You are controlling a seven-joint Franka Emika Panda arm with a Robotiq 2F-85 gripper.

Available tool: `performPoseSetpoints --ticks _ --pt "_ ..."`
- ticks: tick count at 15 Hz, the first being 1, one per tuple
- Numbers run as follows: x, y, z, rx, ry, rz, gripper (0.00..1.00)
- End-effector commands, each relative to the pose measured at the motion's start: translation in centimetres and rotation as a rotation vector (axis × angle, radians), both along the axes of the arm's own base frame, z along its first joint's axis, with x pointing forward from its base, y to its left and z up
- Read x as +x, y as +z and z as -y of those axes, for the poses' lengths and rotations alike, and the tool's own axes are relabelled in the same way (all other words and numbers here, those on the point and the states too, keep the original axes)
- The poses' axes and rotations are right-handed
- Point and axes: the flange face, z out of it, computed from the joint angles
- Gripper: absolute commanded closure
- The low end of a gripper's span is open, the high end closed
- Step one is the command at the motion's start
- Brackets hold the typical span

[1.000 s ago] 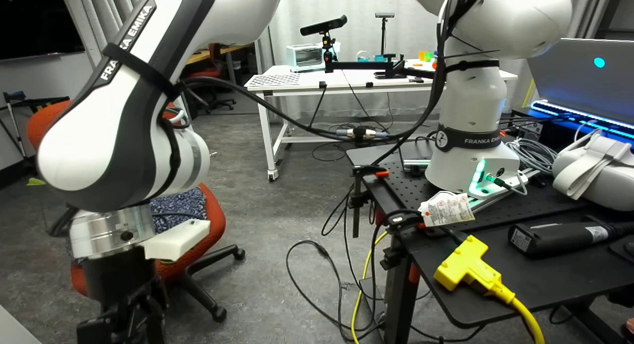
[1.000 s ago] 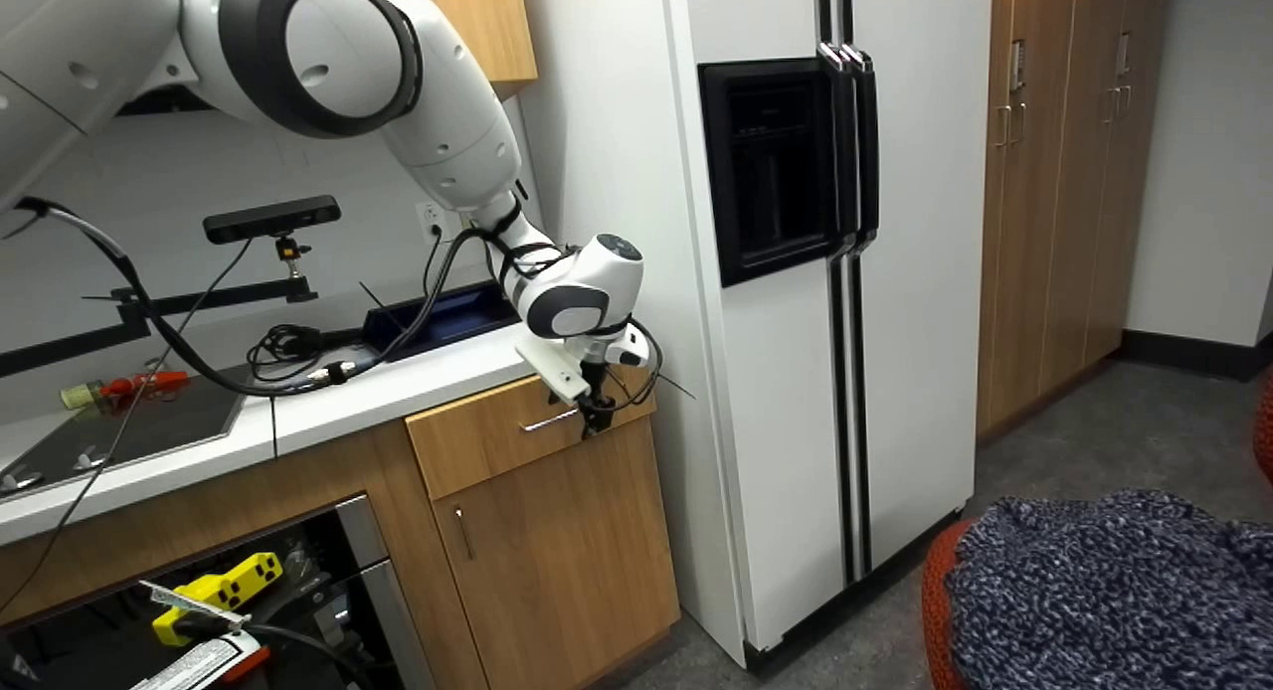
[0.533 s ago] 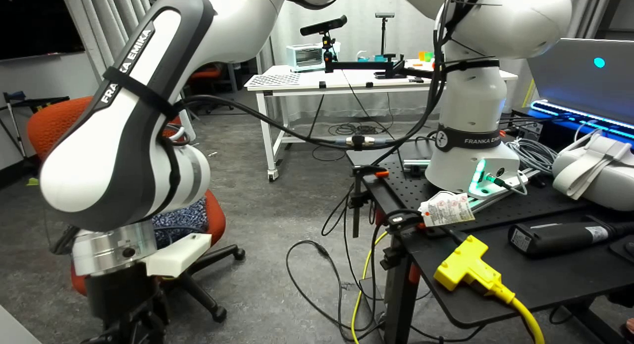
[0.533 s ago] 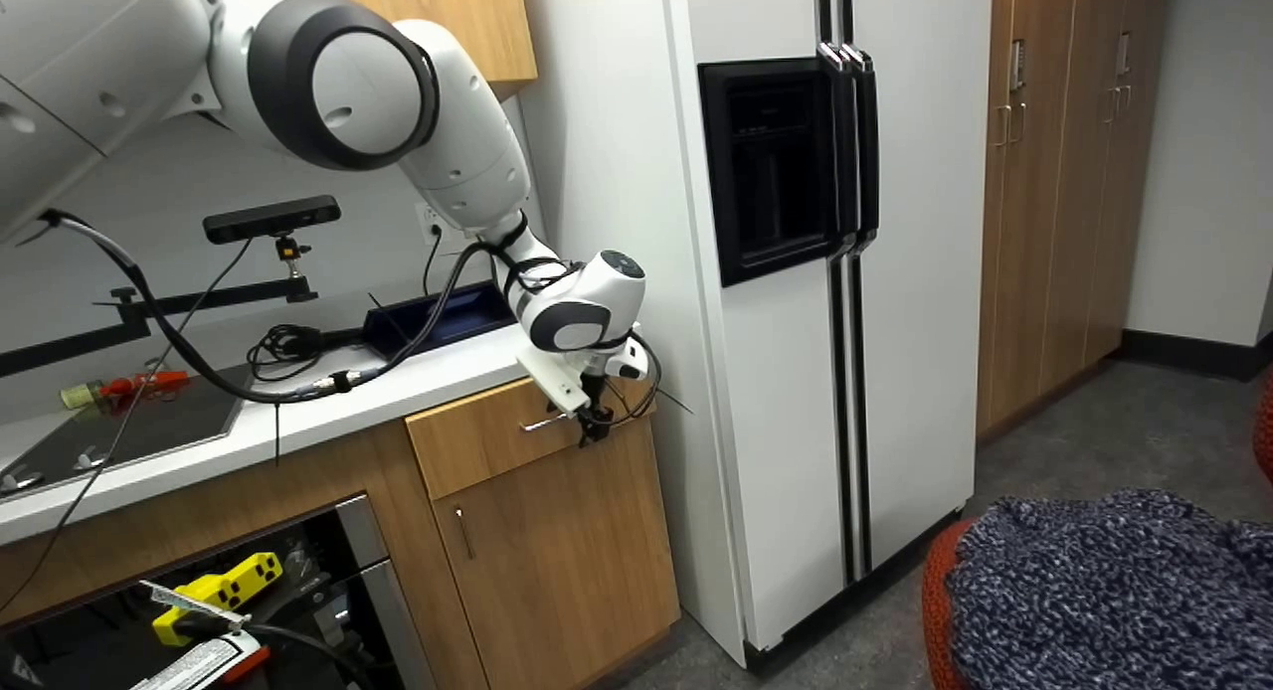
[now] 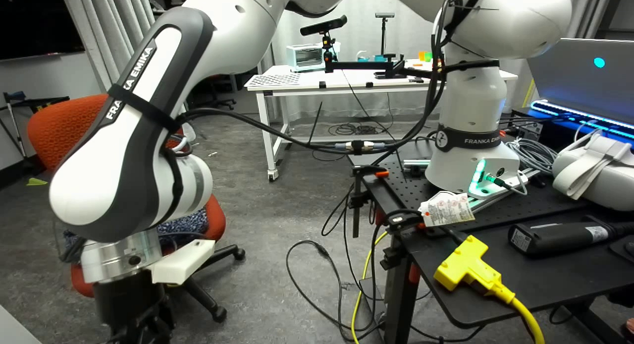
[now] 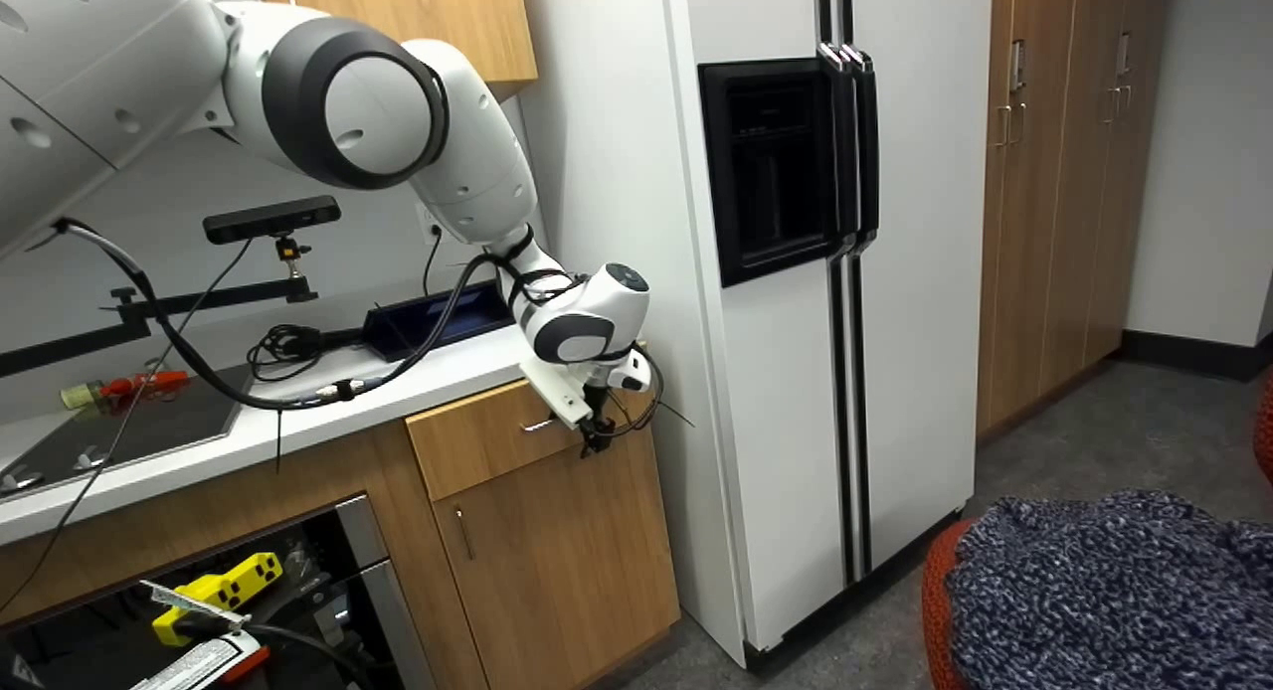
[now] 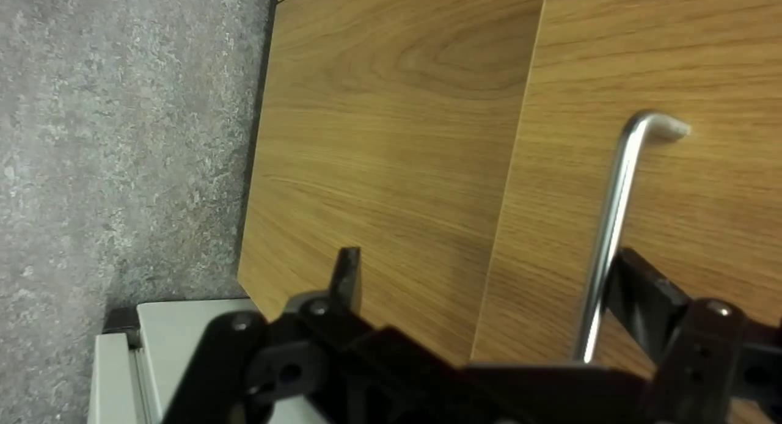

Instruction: Open the top drawer of the kitchen unit

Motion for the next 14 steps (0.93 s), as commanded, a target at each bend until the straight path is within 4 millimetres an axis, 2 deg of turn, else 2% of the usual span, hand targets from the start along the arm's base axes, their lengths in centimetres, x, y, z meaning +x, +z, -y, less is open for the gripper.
performPoseSetpoints --ticks 1,8,14 --pt "0.2 -0.8 1.3 -0.04 0.001 -0.013 0.0" --pt "-1.6 0.0 6.4 -0.152 -0.042 -0.029 0.0" --pt "-4.8 3.3 10.5 -0.195 -0.1 -0.028 0.0"
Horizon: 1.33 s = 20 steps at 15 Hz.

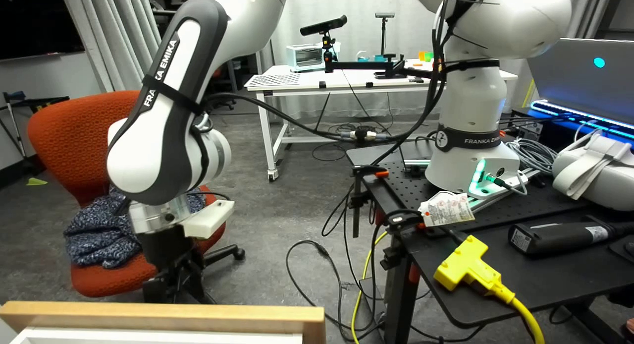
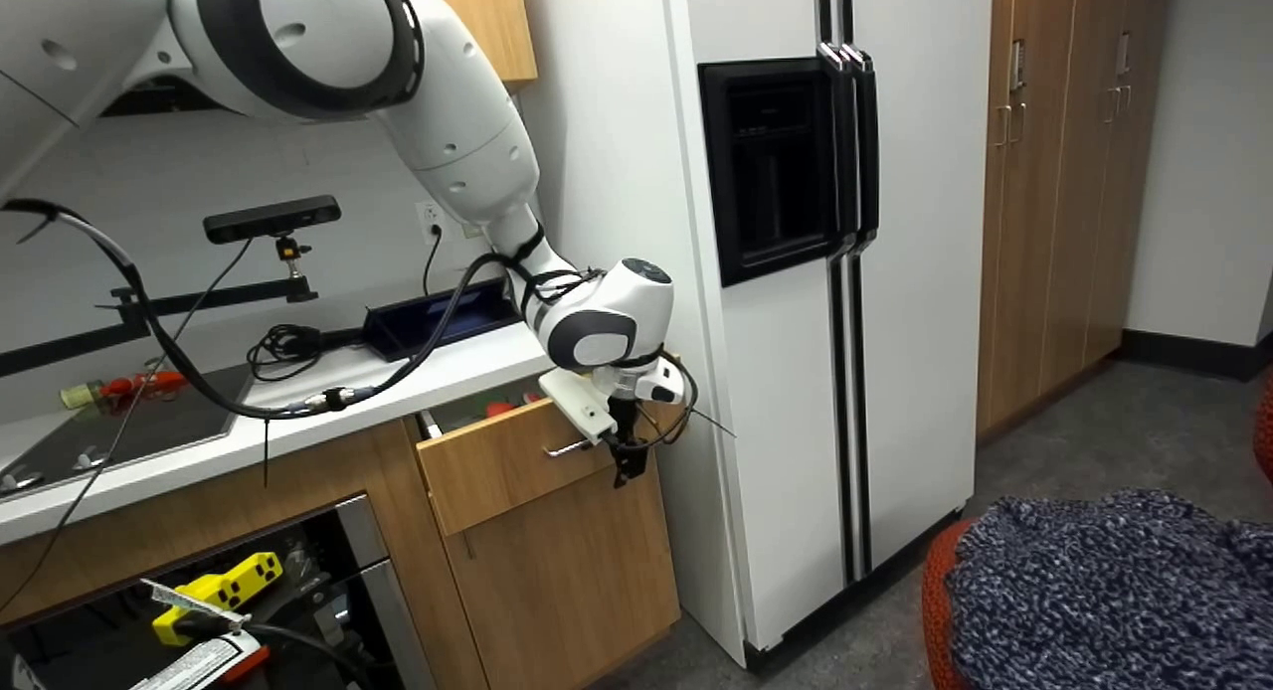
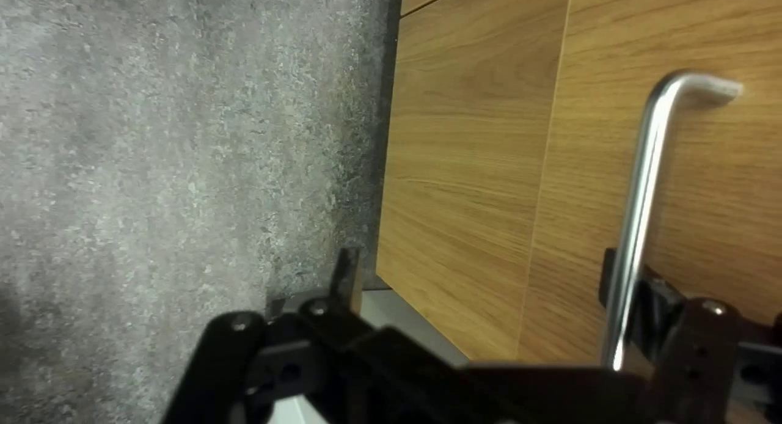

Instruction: Open the top drawer of the kitchen unit

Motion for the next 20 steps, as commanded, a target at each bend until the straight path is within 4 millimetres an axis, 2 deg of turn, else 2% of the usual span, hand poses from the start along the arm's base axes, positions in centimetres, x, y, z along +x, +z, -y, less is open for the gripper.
performPoseSetpoints --ticks 1,5,6,8,12,15,16,17,20 --pt "-3.2 4.0 1.8 -0.022 -0.013 0.014 0.0" --pt "-5.3 8.5 2.7 -0.001 -0.021 0.048 0.0" --pt "-6.4 10.1 2.2 -0.007 -0.023 0.06 0.0" --pt "-7.2 12.5 2.4 -0.014 -0.023 0.083 0.0" --pt "-7.4 16.5 2.2 -0.026 0.013 0.138 0.0" --pt "-6.6 18.9 0.7 -0.027 0.047 0.19 0.0" --pt "-6.2 19.8 0.1 -0.026 0.061 0.212 0.25" --pt "-5.8 20.6 -0.5 -0.025 0.075 0.233 0.26" --pt "-4.5 22.0 -2.9 0.022 0.116 0.271 0.51"
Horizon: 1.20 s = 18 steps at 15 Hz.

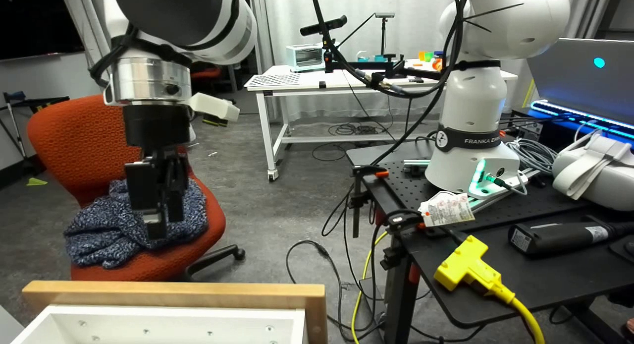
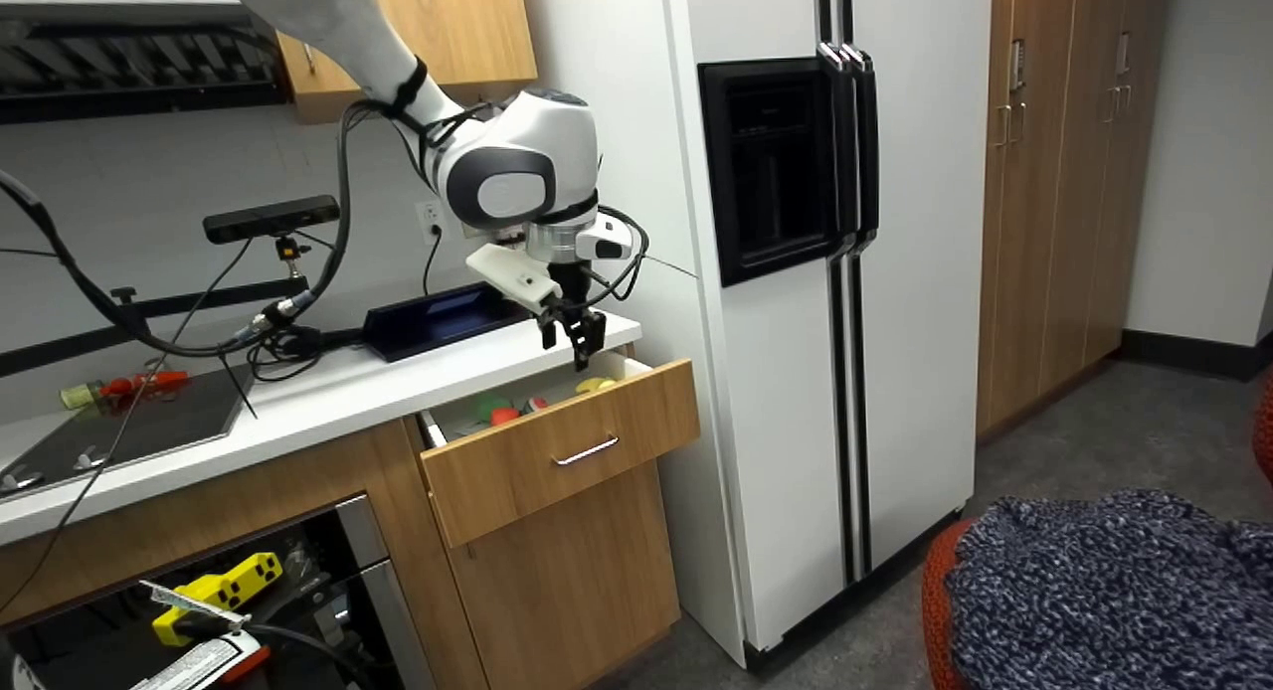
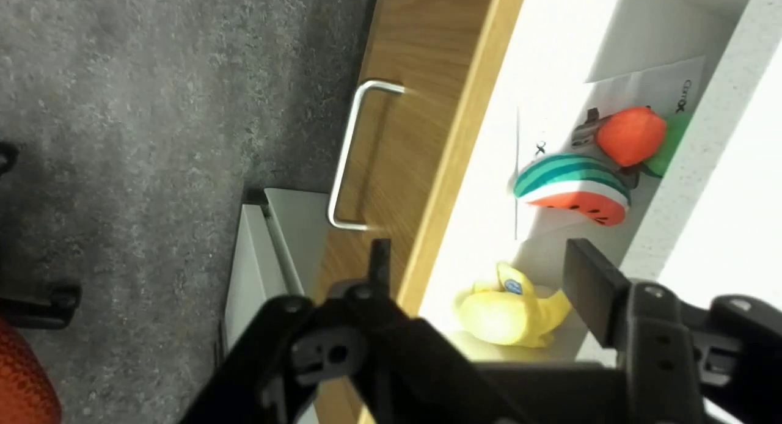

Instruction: Open the top drawer of the kitchen unit

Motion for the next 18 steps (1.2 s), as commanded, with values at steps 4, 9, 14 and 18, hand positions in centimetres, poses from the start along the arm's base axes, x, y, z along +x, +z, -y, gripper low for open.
performPoseSetpoints --ticks 4,9,14,18 --pt "2.4 0.4 -4.5 0.092 0.086 0.043 0.81" --pt "3.4 -4.2 -5.7 0.112 0.112 -0.019 1.0" --pt "4.3 -8.1 -6.1 0.12 0.125 -0.074 1.0" --pt "4.9 -9.5 -5.7 0.077 0.125 -0.084 1.0"
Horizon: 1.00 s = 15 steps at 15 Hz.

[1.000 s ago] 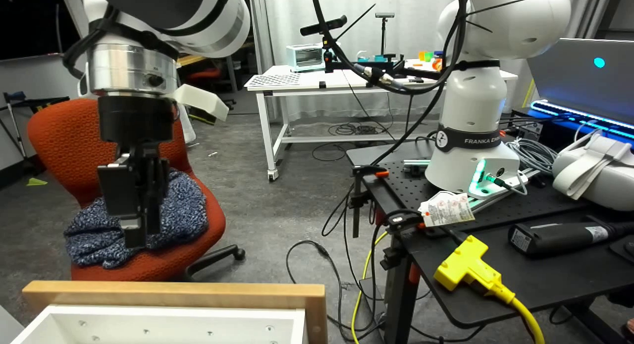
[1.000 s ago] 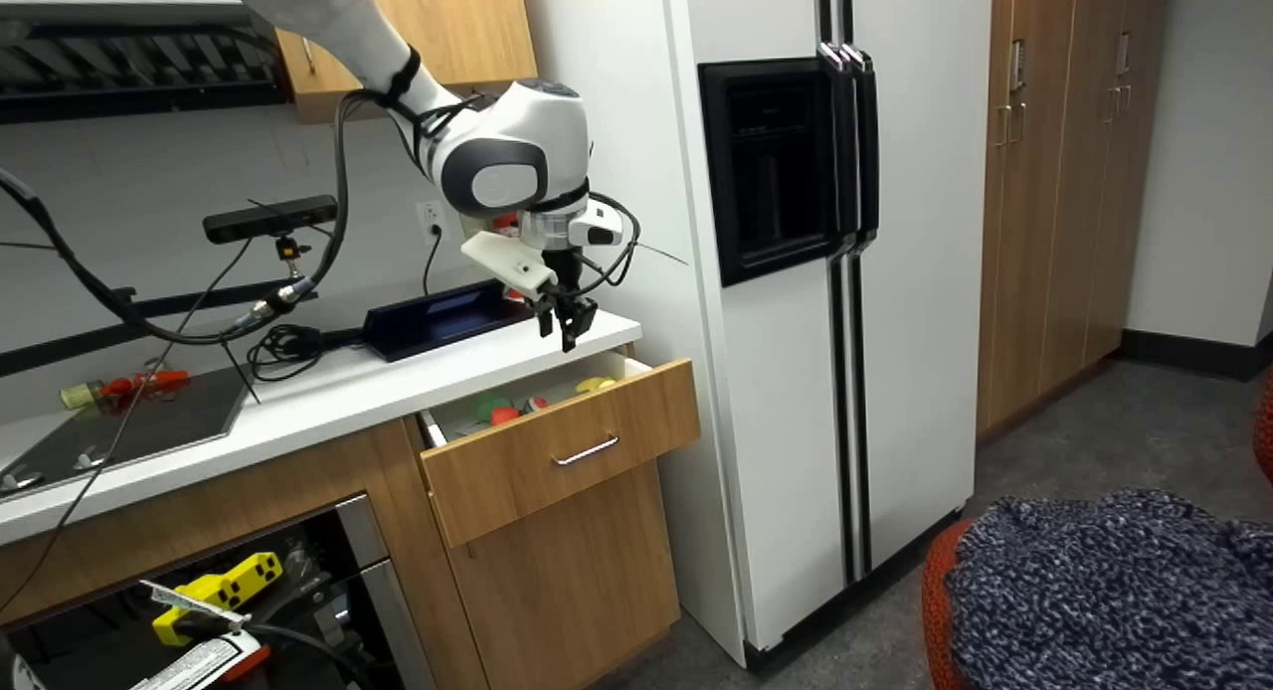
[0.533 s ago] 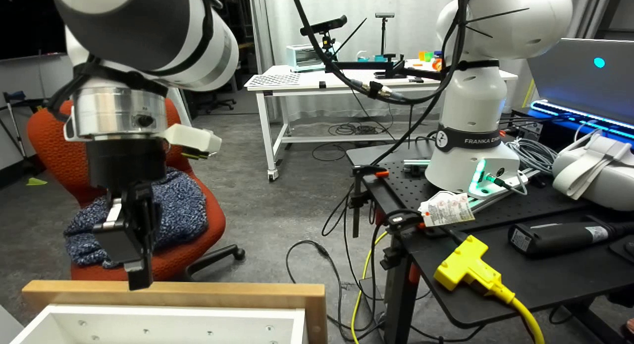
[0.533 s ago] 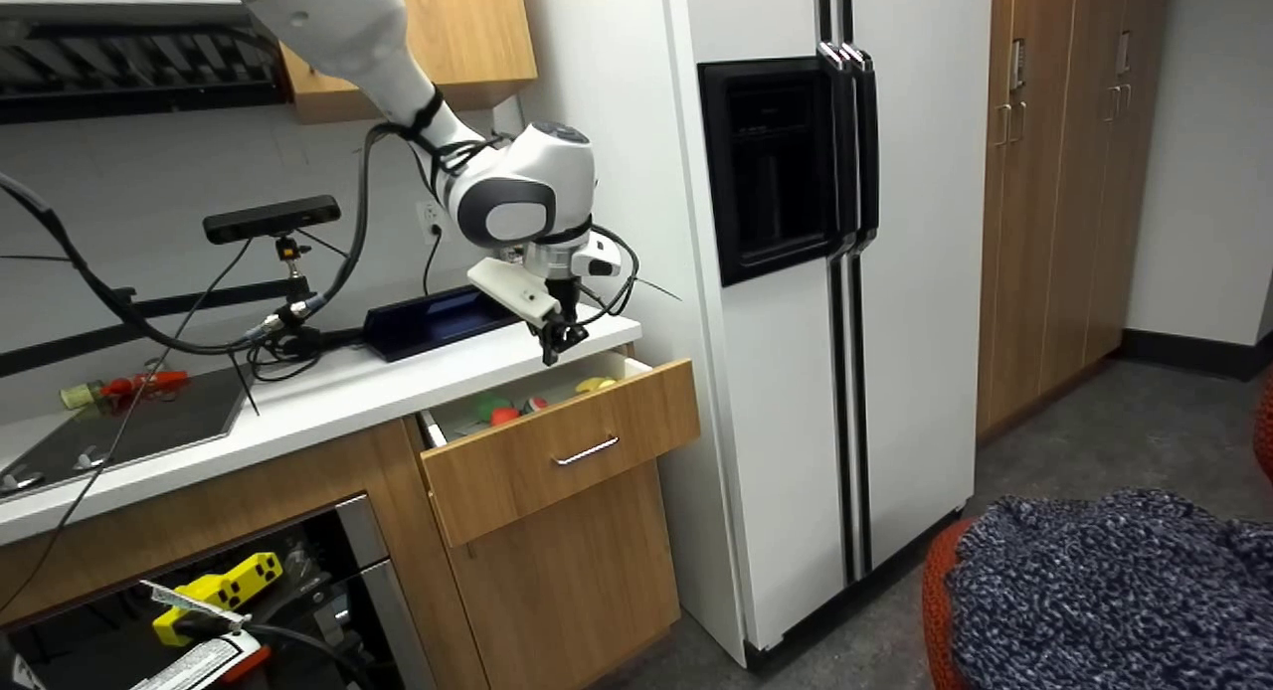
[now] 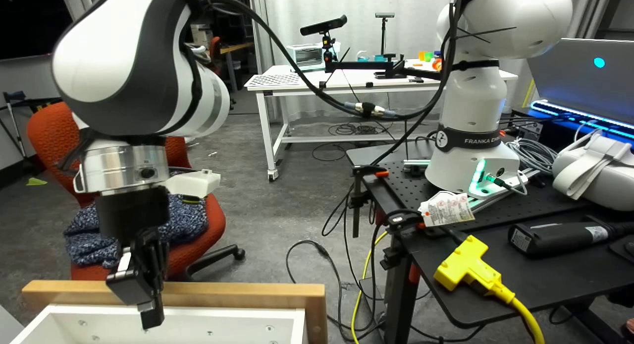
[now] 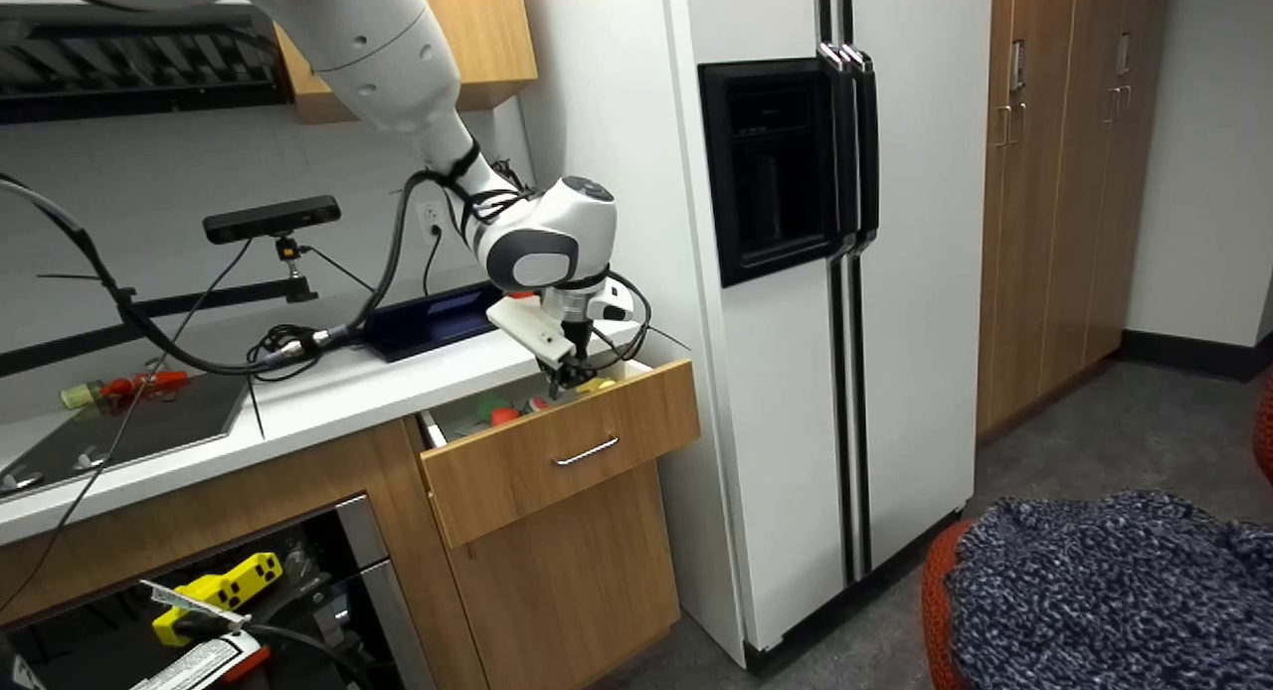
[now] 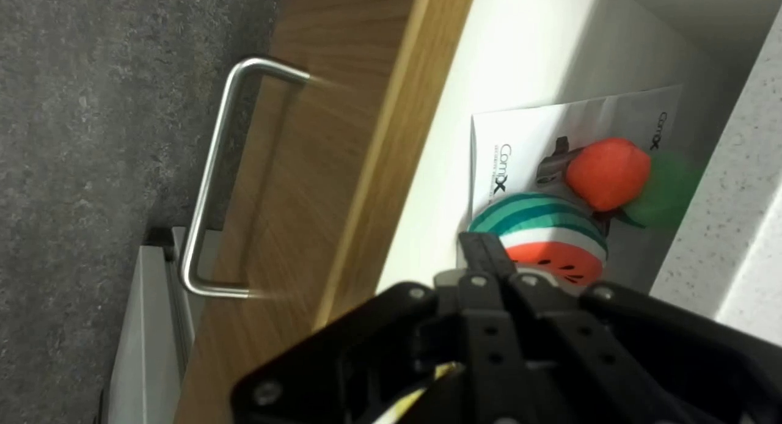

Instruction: Open the top drawer of the kitchen unit

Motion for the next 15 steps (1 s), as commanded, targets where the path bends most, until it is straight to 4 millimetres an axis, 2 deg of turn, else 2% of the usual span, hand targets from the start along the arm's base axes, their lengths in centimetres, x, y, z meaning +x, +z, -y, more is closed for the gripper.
performPoseSetpoints --ticks 1,9,15 --pt "1.1 -0.6 0.5 -0.059 0.019 -0.008 1.0" --pt "-0.2 -2.0 3.3 -0.23 0.01 -0.047 1.0" --pt "-2.8 -1.0 7.0 -0.464 -0.015 -0.051 1.0"
